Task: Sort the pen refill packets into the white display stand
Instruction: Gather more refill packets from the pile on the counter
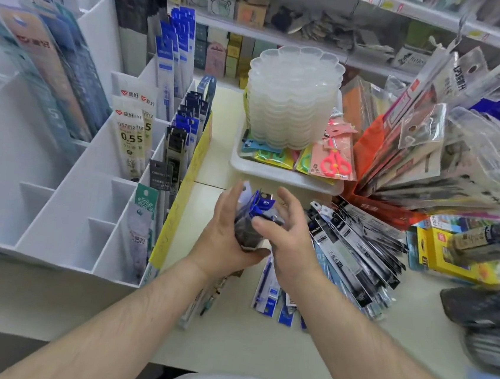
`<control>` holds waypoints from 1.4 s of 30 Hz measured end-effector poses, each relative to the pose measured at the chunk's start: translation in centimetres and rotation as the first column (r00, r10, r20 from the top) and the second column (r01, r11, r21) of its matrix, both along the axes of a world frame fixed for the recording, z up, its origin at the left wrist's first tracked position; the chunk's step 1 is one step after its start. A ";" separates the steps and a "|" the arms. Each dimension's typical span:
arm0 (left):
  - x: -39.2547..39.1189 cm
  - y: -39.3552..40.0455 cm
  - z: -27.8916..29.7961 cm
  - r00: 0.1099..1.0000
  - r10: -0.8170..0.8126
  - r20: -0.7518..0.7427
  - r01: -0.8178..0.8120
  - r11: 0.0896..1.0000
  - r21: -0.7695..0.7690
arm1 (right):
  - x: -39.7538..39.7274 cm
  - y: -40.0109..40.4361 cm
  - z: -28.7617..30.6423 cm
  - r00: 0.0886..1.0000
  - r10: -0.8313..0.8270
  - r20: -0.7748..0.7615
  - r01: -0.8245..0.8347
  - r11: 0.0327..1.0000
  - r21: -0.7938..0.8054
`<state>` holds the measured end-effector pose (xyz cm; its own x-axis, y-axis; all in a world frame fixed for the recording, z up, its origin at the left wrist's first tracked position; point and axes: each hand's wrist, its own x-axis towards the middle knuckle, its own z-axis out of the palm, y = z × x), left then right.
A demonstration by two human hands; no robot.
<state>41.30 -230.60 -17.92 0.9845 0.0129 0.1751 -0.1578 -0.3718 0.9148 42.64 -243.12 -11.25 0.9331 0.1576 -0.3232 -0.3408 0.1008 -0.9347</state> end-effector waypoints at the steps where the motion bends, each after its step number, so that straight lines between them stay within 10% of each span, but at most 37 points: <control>1: 0.0 -0.1 0.2 0.998 0.027 -0.055 -0.028 0.999 -0.016 | 0.2 0.3 0.1 1.000 0.002 -0.023 -0.002 1.000 0.014; 12: 1.8 0.7 4.4 0.938 0.271 -0.216 -0.275 0.961 0.008 | 2.9 0.7 3.3 0.980 0.066 -0.188 0.026 0.892 0.451; 16: 1.5 2.2 7.1 0.912 0.376 -0.163 -0.387 0.921 -0.038 | 2.6 -1.1 0.7 0.961 -0.235 -0.144 0.225 0.971 -0.085; 19: 1.0 2.7 8.1 0.894 0.421 -0.155 -0.436 0.896 -0.078 | -1.2 -0.4 -3.4 0.960 0.271 -0.076 -0.251 0.702 -0.666; 22: 0.5 2.8 8.5 0.893 0.414 -0.175 -0.433 0.897 -0.091 | -4.5 2.0 -6.2 0.607 0.793 0.059 -0.418 0.381 -0.825; 25: 0.0 3.0 8.5 0.893 0.403 -0.200 -0.426 0.900 -0.088 | -4.1 2.5 -7.6 0.381 0.925 -0.003 -0.360 0.145 -0.922; 31: -0.9 3.0 7.7 0.886 0.374 -0.275 -0.410 0.908 -0.084 | -0.1 -3.2 -8.4 0.530 0.841 -0.108 -0.222 0.015 -0.975; 35: -1.2 2.6 6.5 0.888 0.342 -0.307 -0.389 0.916 -0.104 | 1.8 -6.2 -7.3 0.617 0.772 -0.154 -0.280 0.033 -0.959; 42: -1.3 1.4 4.9 0.921 0.283 -0.267 -0.348 0.906 -0.242 | 0.1 -3.6 -3.0 0.807 0.590 -0.004 -0.386 0.523 -0.759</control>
<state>40.01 -229.15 -12.99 0.9327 0.3458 -0.1025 0.1427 -0.0927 0.9854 42.74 -246.68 -14.21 0.8366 0.4346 -0.3335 0.1030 -0.7228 -0.6833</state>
